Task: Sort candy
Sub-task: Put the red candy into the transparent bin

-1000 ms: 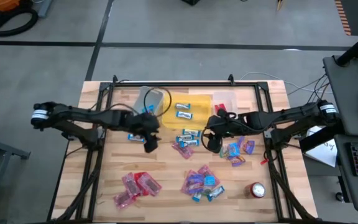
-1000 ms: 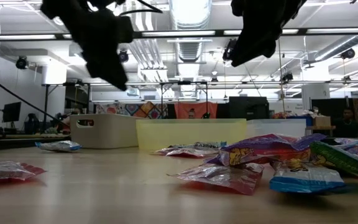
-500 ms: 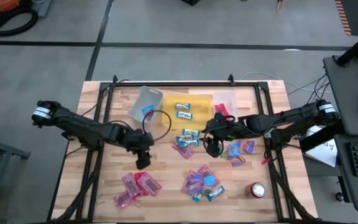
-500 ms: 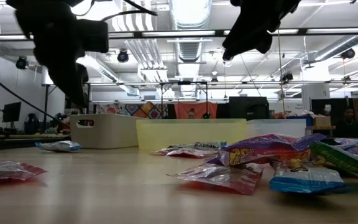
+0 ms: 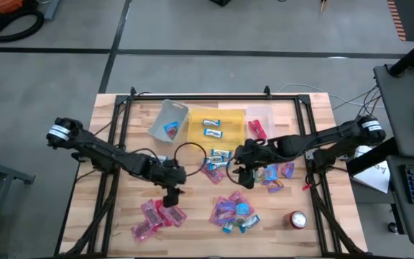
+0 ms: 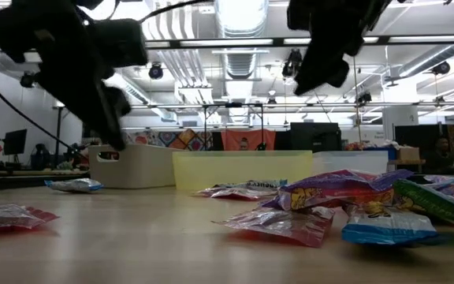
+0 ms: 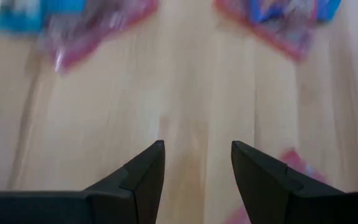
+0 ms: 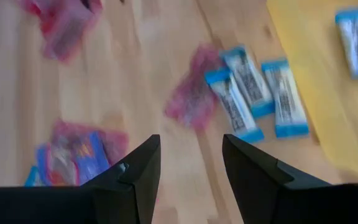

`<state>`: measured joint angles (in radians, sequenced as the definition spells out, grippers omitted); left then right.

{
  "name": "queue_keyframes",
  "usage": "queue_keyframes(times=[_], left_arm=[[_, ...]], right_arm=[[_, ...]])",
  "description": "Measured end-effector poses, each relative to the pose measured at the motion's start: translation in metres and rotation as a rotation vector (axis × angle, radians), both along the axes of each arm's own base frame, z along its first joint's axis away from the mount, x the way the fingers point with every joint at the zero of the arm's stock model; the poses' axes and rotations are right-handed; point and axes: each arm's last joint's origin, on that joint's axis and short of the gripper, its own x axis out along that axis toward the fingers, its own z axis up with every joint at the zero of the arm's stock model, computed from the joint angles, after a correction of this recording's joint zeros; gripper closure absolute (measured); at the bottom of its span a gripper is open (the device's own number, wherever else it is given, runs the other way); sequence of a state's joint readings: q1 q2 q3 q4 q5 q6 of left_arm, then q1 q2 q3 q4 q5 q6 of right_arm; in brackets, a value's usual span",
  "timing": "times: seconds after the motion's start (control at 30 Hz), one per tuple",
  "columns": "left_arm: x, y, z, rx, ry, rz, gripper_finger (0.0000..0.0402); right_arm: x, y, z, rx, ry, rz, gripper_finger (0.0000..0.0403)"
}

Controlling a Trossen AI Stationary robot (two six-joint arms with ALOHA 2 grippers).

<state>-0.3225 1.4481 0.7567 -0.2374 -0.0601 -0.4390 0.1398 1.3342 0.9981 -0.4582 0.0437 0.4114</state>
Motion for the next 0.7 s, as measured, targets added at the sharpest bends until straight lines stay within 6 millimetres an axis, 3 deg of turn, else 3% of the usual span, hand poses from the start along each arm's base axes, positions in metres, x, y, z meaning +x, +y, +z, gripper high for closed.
queue_keyframes(times=[0.3,0.7], left_arm=[[0.019,-0.005,-0.012,0.13,-0.055,-0.092,0.0233],[0.002,0.0,-0.01,0.199,0.048,-0.119,0.0233]], right_arm=[[0.011,0.016,-0.026,-0.017,0.085,0.024,0.0239],[0.041,0.052,-0.075,-0.199,0.017,0.015,0.0239]])
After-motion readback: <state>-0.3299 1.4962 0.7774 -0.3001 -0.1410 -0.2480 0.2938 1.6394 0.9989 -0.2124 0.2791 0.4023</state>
